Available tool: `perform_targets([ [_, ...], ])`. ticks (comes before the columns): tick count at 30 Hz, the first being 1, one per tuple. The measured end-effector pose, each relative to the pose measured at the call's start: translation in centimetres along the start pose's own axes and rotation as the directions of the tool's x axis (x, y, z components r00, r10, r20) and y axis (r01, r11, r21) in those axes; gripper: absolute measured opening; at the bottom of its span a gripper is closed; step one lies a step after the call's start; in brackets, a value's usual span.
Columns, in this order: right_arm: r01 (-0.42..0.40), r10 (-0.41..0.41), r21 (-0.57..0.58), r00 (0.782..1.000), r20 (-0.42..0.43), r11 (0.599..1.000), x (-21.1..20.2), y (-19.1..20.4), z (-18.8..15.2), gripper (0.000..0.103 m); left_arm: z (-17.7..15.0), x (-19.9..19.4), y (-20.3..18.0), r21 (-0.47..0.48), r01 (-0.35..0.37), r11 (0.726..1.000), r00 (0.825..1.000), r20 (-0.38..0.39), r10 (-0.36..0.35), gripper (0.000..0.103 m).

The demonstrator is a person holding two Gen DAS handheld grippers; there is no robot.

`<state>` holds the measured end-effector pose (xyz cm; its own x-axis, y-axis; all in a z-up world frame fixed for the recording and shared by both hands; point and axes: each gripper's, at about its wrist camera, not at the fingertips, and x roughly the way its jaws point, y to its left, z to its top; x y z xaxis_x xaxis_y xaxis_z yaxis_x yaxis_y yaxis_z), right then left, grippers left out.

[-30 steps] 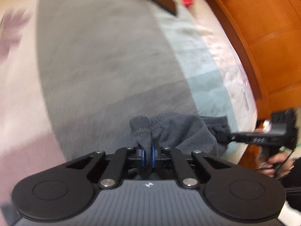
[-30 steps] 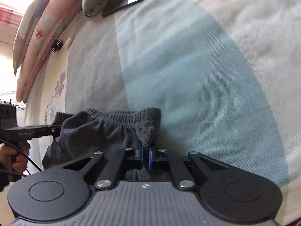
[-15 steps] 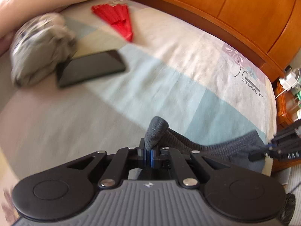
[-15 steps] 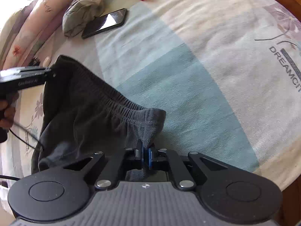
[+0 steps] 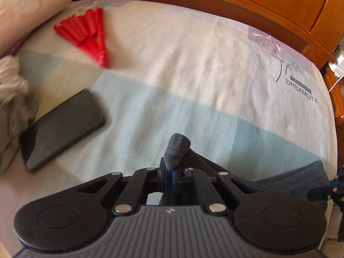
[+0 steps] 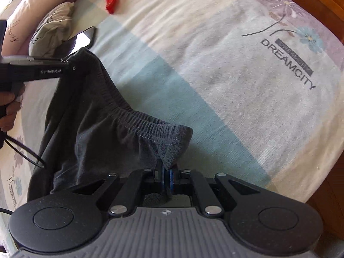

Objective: Fold clothes

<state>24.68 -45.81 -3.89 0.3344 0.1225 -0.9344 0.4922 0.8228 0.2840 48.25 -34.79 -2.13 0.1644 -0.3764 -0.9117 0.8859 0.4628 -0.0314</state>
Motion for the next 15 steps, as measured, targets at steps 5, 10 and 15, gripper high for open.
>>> perform_targets([
  [5,0.013,-0.014,0.035,1.000,0.024,0.999,0.2,-1.0,0.4,0.006,2.7,1.4,-1.4,0.057,0.002,0.998,1.000,0.017,-0.003,0.001],
  [10,0.031,-0.032,0.041,0.999,0.022,0.999,1.0,-1.2,0.5,0.007,3.5,3.0,-2.5,0.064,-0.001,0.998,1.000,0.002,0.001,0.001],
  [15,0.042,-0.043,0.041,0.999,0.026,0.998,1.2,-1.4,0.4,0.009,2.9,3.1,-2.5,0.038,0.002,0.999,1.000,-0.015,-0.001,0.004],
])
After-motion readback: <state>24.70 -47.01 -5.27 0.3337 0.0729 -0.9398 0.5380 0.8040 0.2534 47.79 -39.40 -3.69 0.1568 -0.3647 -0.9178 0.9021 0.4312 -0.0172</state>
